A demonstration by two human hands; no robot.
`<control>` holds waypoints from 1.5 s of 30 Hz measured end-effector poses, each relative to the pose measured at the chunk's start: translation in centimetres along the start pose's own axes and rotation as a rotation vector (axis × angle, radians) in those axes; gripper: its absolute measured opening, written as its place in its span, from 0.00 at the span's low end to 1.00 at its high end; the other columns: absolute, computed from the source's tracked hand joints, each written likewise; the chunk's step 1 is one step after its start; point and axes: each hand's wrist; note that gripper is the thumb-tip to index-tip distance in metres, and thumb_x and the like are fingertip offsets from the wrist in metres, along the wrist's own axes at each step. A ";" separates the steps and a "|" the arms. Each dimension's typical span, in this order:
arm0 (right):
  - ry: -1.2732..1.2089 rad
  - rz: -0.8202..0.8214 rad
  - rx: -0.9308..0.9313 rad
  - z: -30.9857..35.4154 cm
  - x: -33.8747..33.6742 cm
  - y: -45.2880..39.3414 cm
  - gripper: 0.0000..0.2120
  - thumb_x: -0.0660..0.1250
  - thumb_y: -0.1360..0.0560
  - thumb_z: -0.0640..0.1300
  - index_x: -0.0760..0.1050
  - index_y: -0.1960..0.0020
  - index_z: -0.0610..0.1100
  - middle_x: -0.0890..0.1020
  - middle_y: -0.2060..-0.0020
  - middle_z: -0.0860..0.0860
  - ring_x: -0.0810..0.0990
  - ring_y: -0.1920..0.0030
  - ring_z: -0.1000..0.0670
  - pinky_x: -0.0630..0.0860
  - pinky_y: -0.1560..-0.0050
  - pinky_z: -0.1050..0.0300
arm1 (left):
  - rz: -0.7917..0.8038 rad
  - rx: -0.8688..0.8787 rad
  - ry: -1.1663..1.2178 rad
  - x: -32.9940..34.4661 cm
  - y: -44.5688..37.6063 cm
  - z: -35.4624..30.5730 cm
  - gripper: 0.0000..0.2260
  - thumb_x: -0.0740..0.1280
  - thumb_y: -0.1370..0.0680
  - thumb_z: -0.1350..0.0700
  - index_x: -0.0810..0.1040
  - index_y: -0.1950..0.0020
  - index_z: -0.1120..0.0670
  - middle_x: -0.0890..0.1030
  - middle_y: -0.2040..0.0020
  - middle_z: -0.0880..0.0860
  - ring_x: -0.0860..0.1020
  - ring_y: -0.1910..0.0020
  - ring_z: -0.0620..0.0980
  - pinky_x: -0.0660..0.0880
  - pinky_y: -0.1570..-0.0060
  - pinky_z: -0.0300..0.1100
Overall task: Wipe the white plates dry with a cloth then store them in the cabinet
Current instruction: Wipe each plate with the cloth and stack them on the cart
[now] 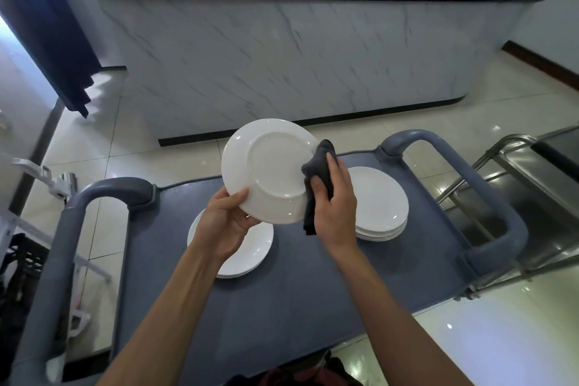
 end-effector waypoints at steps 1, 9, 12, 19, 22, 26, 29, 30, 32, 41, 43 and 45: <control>-0.009 -0.003 -0.001 0.1 -0.2 -0.3 0.24 0.64 0.18 0.43 0.66 0.23 0.46 0.67 0.25 0.49 0.64 0.25 0.52 0.60 0.26 0.63 | 0.015 0.002 -0.019 -0.1 0.0 -0.2 0.14 0.64 0.26 0.62 0.79 0.41 0.58 0.86 0.47 0.55 0.85 0.53 0.54 0.83 0.59 0.51; -0.051 0.003 -0.017 0.5 -1.3 -2.8 0.23 0.66 0.21 0.39 0.70 0.27 0.46 0.75 0.32 0.55 0.71 0.32 0.57 0.65 0.31 0.66 | 0.150 -0.042 -0.189 -1.9 -0.2 -1.3 0.22 0.83 0.38 0.54 0.86 0.46 0.57 0.85 0.47 0.58 0.85 0.53 0.56 0.83 0.59 0.54; -0.045 0.017 -0.021 0.5 -1.3 -3.0 0.23 0.66 0.21 0.38 0.71 0.27 0.46 0.75 0.33 0.56 0.72 0.33 0.57 0.65 0.33 0.69 | 0.175 -0.071 -0.267 -2.5 -0.3 -1.6 0.28 0.87 0.45 0.52 0.86 0.47 0.57 0.85 0.48 0.59 0.85 0.54 0.57 0.83 0.60 0.55; -0.107 0.007 0.038 0.2 -1.6 -3.2 0.24 0.70 0.25 0.36 0.75 0.30 0.48 0.79 0.36 0.56 0.75 0.36 0.59 0.68 0.34 0.68 | 0.194 -0.060 -0.412 -3.0 -0.5 -2.4 0.30 0.87 0.45 0.49 0.86 0.47 0.58 0.85 0.48 0.61 0.84 0.53 0.59 0.84 0.60 0.54; -0.143 -0.002 0.088 -0.5 -1.9 -3.3 0.24 0.71 0.25 0.37 0.75 0.31 0.51 0.80 0.37 0.57 0.77 0.37 0.59 0.72 0.33 0.60 | 0.181 -0.043 -0.460 -3.0 -0.5 -2.5 0.30 0.86 0.44 0.48 0.85 0.46 0.58 0.85 0.50 0.60 0.84 0.55 0.58 0.83 0.63 0.51; -0.152 -0.044 0.117 -1.1 -2.8 -3.8 0.25 0.72 0.26 0.38 0.76 0.31 0.53 0.81 0.39 0.58 0.77 0.38 0.59 0.73 0.34 0.58 | 0.128 0.019 -0.564 -1.9 -0.4 -1.7 0.21 0.78 0.32 0.54 0.82 0.41 0.59 0.84 0.51 0.58 0.82 0.55 0.56 0.81 0.64 0.48; -0.137 -0.071 0.091 -1.2 -4.0 -4.3 0.25 0.72 0.26 0.38 0.76 0.32 0.53 0.80 0.39 0.58 0.76 0.39 0.60 0.71 0.35 0.64 | 0.083 0.085 -0.610 -0.4 -0.6 -0.5 0.14 0.72 0.25 0.61 0.80 0.39 0.59 0.85 0.51 0.55 0.82 0.54 0.54 0.81 0.62 0.48; -0.134 -0.077 0.083 -1.4 -4.5 -4.5 0.25 0.72 0.26 0.38 0.76 0.32 0.53 0.80 0.39 0.58 0.76 0.39 0.60 0.71 0.37 0.66 | 0.059 0.100 -0.617 0.4 -0.7 -0.2 0.12 0.70 0.23 0.63 0.81 0.40 0.57 0.85 0.52 0.53 0.83 0.55 0.52 0.80 0.62 0.47; -0.127 -0.085 0.081 -1.8 -5.5 -4.9 0.24 0.71 0.25 0.39 0.75 0.32 0.54 0.80 0.39 0.58 0.76 0.39 0.60 0.70 0.38 0.68 | 0.010 0.135 -0.654 1.7 -1.2 0.6 0.11 0.67 0.21 0.65 0.82 0.41 0.55 0.86 0.53 0.51 0.83 0.56 0.50 0.80 0.63 0.47; -0.133 -0.141 0.087 -4.9 -11.6 -6.9 0.24 0.71 0.25 0.38 0.75 0.31 0.53 0.79 0.37 0.56 0.75 0.37 0.58 0.72 0.33 0.59 | -0.137 0.428 -1.301 8.6 -5.4 3.9 0.10 0.67 0.21 0.62 0.83 0.46 0.49 0.83 0.57 0.54 0.79 0.60 0.53 0.77 0.61 0.47; -0.124 -0.153 0.084 -5.6 -13.1 -7.2 0.24 0.71 0.25 0.38 0.75 0.31 0.53 0.78 0.37 0.57 0.75 0.36 0.57 0.72 0.32 0.56 | -0.114 0.475 -1.527 10.2 -6.3 5.2 0.07 0.65 0.20 0.61 0.80 0.48 0.51 0.78 0.63 0.53 0.76 0.63 0.56 0.73 0.66 0.47; -0.112 -0.166 0.070 -6.3 -14.5 -7.4 0.25 0.72 0.25 0.37 0.75 0.31 0.53 0.78 0.37 0.57 0.75 0.36 0.57 0.72 0.33 0.58 | -0.095 0.518 -1.677 11.3 -7.1 6.6 0.07 0.63 0.19 0.60 0.79 0.45 0.51 0.73 0.67 0.50 0.73 0.66 0.57 0.67 0.70 0.45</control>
Point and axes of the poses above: each hand's wrist, its own y-axis away from the middle knuckle, its own x-axis out of the palm, z = x × y
